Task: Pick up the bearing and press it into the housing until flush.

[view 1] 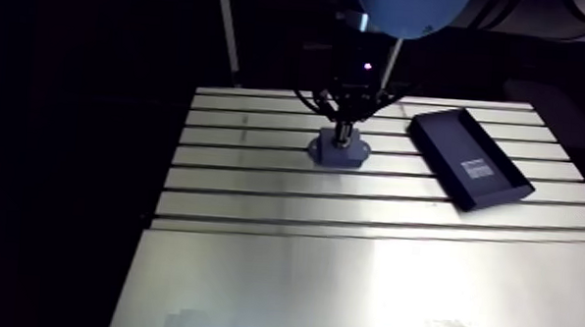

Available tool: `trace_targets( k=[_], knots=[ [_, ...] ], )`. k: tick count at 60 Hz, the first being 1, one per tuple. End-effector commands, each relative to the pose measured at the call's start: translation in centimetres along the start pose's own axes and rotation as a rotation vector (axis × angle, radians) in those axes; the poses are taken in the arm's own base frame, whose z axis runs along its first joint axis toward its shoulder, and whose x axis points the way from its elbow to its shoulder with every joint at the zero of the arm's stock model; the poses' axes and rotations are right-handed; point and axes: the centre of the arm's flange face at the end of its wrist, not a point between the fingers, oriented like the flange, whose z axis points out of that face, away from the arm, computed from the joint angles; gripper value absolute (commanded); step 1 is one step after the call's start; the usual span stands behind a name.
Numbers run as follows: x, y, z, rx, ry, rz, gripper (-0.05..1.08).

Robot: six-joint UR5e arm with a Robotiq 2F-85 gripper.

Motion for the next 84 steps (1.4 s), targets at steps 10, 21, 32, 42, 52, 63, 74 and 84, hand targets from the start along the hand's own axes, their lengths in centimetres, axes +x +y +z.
trace_targets(
  k=[10, 21, 32, 42, 52, 63, 74, 84],
  knots=[
    [-0.04, 0.0, 0.07, 0.001, -0.001, 0.0, 1.03],
    [-0.05, 0.0, 0.0, 0.001, 0.0, 0.0, 1.03],
    [-0.06, 0.01, -0.02, 0.0, 0.0, -0.002, 1.03],
    [-0.29, -0.02, 0.21, 0.001, -0.006, -0.003, 1.03],
    [-0.35, -0.04, 0.29, 0.001, -0.008, -0.004, 1.03],
    [-0.3, -0.01, 0.23, -0.001, -0.006, -0.003, 1.03],
    [-0.33, -0.02, 0.28, -0.001, -0.006, -0.003, 1.03],
    [-0.32, -0.02, 0.26, -0.001, -0.005, -0.003, 1.03]
  ],
)
